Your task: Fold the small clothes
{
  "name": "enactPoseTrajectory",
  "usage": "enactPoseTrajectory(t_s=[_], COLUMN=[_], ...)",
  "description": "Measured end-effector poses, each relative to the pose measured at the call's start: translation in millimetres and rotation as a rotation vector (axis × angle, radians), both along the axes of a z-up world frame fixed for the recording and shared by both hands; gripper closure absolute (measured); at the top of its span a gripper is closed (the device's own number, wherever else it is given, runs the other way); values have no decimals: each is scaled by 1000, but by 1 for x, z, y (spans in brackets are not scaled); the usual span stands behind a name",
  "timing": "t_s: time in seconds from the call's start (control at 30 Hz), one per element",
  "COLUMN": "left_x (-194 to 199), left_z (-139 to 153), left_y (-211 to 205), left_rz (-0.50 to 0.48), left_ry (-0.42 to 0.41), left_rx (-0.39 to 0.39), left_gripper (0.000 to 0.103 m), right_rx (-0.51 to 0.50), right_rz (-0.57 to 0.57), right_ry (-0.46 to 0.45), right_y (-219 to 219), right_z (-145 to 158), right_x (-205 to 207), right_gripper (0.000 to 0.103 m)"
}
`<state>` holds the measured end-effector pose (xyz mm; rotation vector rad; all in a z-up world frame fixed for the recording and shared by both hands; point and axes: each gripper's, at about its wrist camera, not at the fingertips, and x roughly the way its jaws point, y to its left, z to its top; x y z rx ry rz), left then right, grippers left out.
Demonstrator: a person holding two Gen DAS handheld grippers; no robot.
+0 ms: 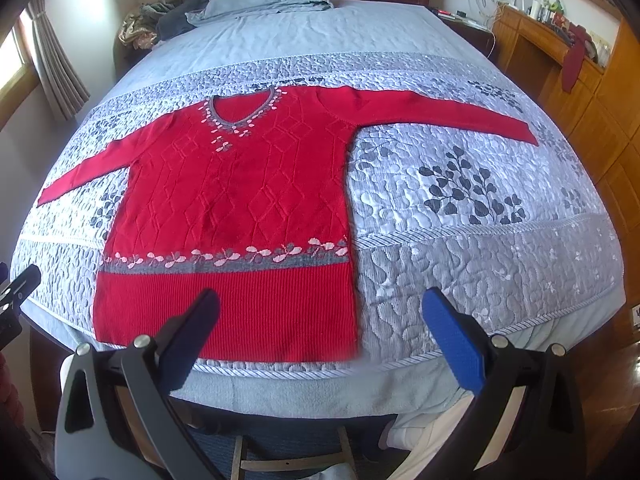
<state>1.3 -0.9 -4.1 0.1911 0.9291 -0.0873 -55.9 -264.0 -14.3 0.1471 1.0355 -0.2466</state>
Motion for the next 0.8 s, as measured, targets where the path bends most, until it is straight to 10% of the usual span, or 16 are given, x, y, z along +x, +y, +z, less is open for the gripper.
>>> enactPoseTrajectory(t_s=[0.8], left_x=[7], left_z=[-5], left_y=[-2], left_rz=[-3], left_ry=[14], left_rx=[-27], left_gripper=[4], right_rx=[10], right_rz=[1], right_ry=[14], right_y=[-2], right_z=[-7], right_x=[7], right_gripper=[3])
